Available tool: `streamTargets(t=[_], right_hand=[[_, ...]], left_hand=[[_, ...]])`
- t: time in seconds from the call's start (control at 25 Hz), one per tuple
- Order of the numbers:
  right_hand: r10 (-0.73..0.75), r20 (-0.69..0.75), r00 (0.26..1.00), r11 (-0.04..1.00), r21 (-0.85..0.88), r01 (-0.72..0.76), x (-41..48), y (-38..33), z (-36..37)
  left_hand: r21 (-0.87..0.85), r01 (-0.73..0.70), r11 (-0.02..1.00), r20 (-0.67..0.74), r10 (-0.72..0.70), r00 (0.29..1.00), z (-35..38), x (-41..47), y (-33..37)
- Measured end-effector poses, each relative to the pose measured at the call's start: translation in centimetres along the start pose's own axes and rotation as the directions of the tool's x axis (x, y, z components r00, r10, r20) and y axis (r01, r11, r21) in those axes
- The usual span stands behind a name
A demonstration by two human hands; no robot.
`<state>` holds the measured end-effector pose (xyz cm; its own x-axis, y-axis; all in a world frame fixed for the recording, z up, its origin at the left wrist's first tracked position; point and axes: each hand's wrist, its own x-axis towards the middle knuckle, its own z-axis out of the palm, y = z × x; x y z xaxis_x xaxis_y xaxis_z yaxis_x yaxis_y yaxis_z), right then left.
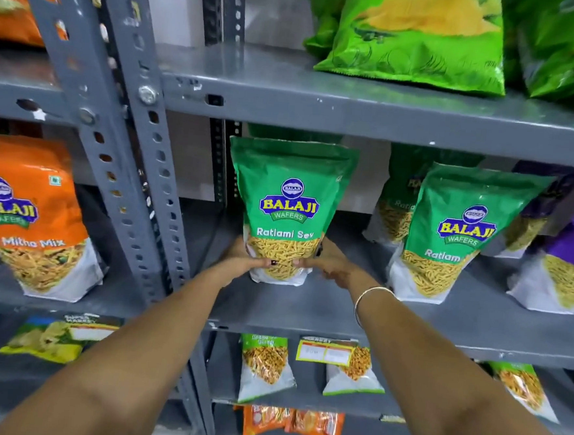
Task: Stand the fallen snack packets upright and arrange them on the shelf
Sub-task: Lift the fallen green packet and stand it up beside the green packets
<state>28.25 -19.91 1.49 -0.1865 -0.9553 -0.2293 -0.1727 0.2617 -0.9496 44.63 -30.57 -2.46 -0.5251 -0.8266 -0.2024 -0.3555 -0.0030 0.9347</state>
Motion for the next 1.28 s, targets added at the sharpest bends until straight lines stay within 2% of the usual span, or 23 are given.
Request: streamTargets(t=[0.12, 0.28, 0.64, 0.96, 1.28], right_hand=[[0.051, -0.029, 0.998, 0.999, -0.003, -0.051, -1.4, -0.2, 0.1], [0.118, -0.07, 0.991, 0.987, -0.106, -0.125, -2.4, 0.7, 0.5], [0.14, -0.097, 0.985, 0.967, -0.201, -0.157, -4.6, 2.1, 0.8], [0.125, -0.087, 0.988, 0.973, -0.184, -0.139, -6.0, 2.1, 1.7], [0.126, -0.103, 0.987, 0.972, -0.184, -0.143, -6.1, 2.3, 2.0]], left_hand=[[0.045, 0.051, 0.998, -0.005, -0.051, 0.999, -0.1, -1.0, 0.0], [0.08, 0.082, 0.993, -0.017, -0.081, 0.997, 0.1, -2.7, -1.0], [0.098, 0.076, 0.992, -0.02, -0.074, 0.997, 1.2, -7.1, -0.3], [0.164, 0.092, 0.982, 0.01, -0.094, 0.995, 0.5, -8.2, -0.6], [0.153, 0.096, 0.984, 0.03, -0.102, 0.994, 0.5, -8.5, -0.6]])
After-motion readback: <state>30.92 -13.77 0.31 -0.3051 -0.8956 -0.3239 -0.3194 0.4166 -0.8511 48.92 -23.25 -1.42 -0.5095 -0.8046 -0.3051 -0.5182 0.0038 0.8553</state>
